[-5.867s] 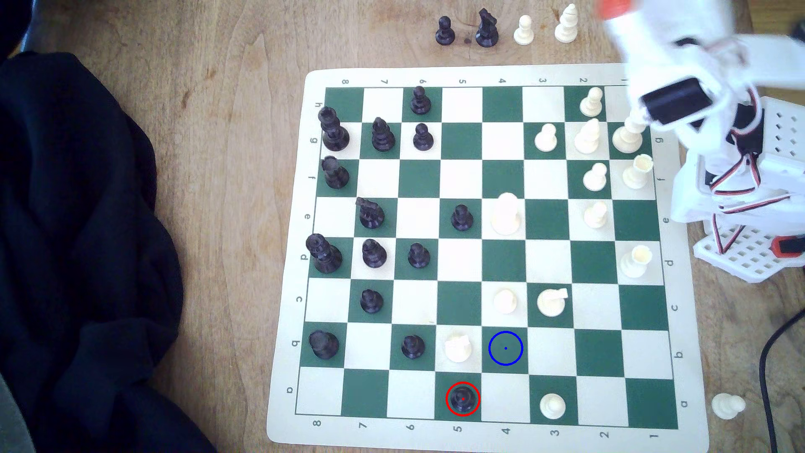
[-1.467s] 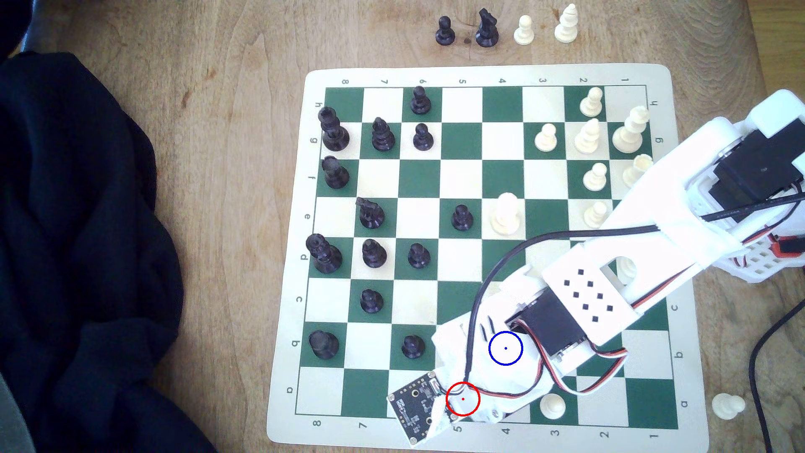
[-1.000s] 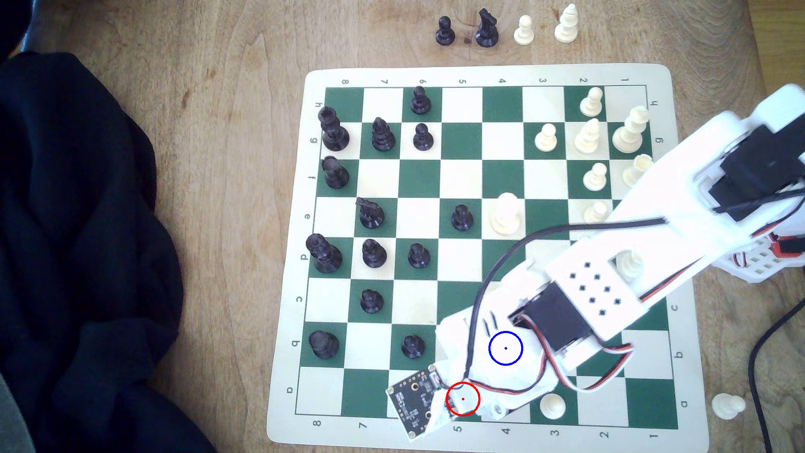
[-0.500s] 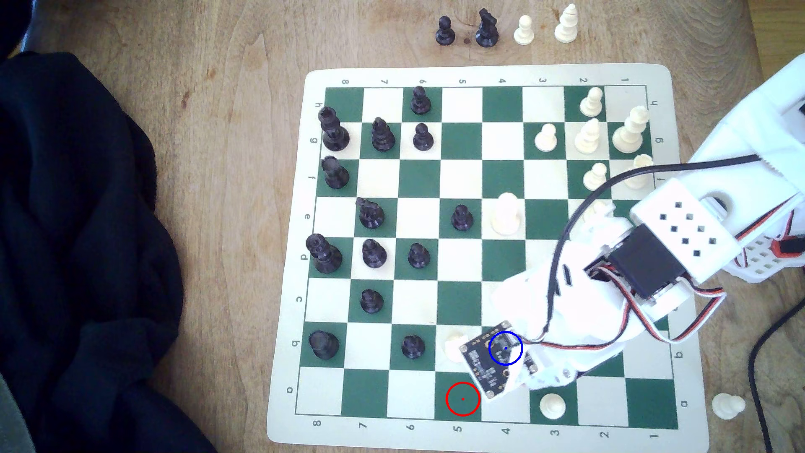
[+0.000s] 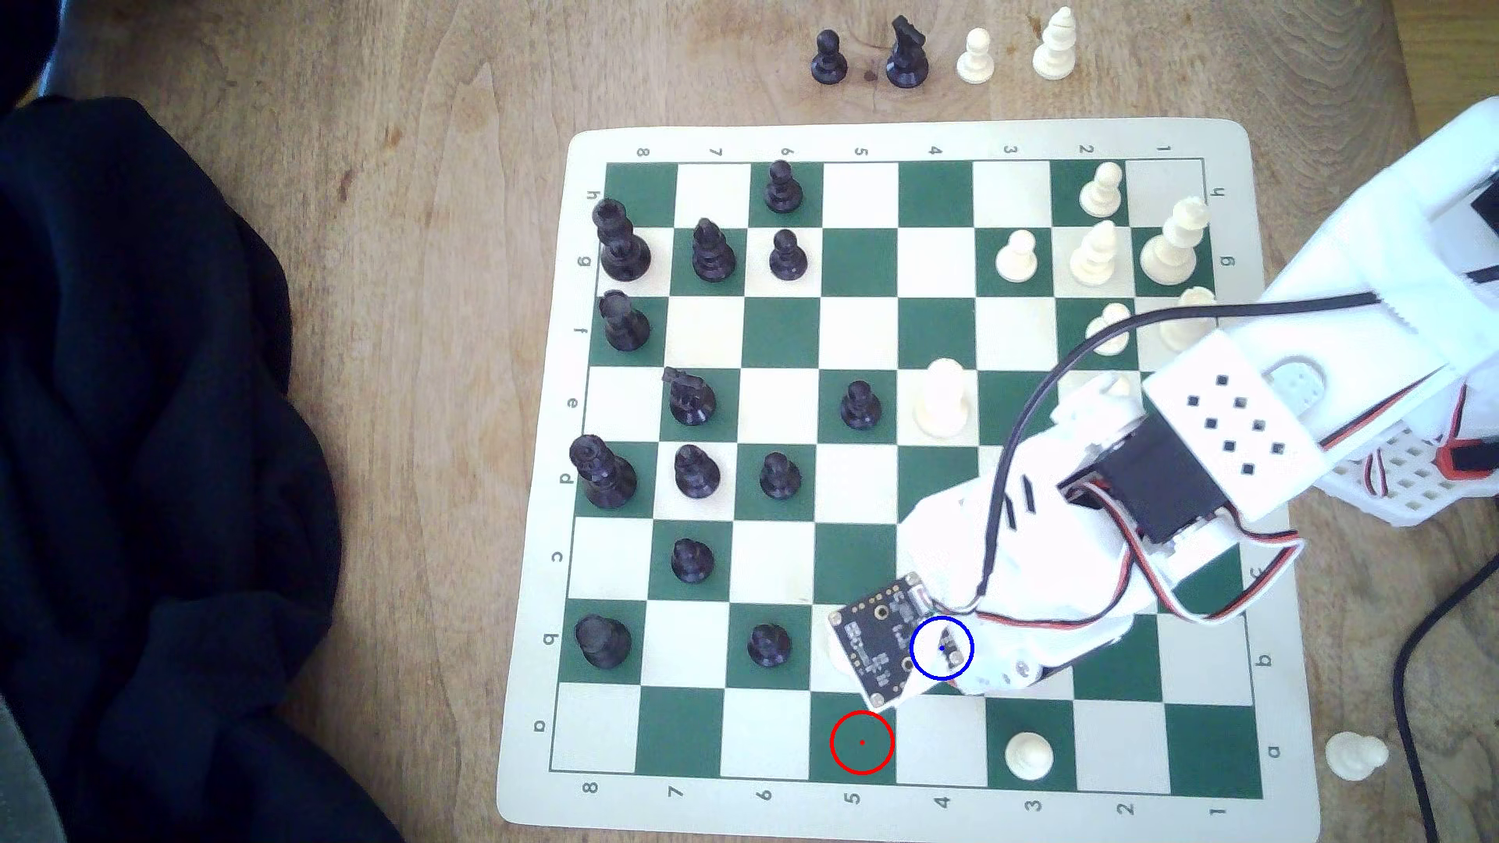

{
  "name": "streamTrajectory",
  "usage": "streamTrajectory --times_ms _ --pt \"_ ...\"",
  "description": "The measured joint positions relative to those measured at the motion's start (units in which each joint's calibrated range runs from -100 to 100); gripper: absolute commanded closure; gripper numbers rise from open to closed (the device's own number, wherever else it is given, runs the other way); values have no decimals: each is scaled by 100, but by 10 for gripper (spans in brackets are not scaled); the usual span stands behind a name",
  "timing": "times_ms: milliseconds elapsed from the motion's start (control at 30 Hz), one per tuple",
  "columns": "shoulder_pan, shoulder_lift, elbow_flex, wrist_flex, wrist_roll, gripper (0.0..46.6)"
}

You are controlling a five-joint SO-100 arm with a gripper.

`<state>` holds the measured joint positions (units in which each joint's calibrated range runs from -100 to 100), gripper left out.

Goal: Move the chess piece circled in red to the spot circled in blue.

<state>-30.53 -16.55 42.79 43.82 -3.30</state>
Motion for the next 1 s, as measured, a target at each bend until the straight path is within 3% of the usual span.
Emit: streamTrajectory --times_ms 900,1000 --pt "66 670 54 -255 68 422" --pt "66 670 54 -255 88 399"
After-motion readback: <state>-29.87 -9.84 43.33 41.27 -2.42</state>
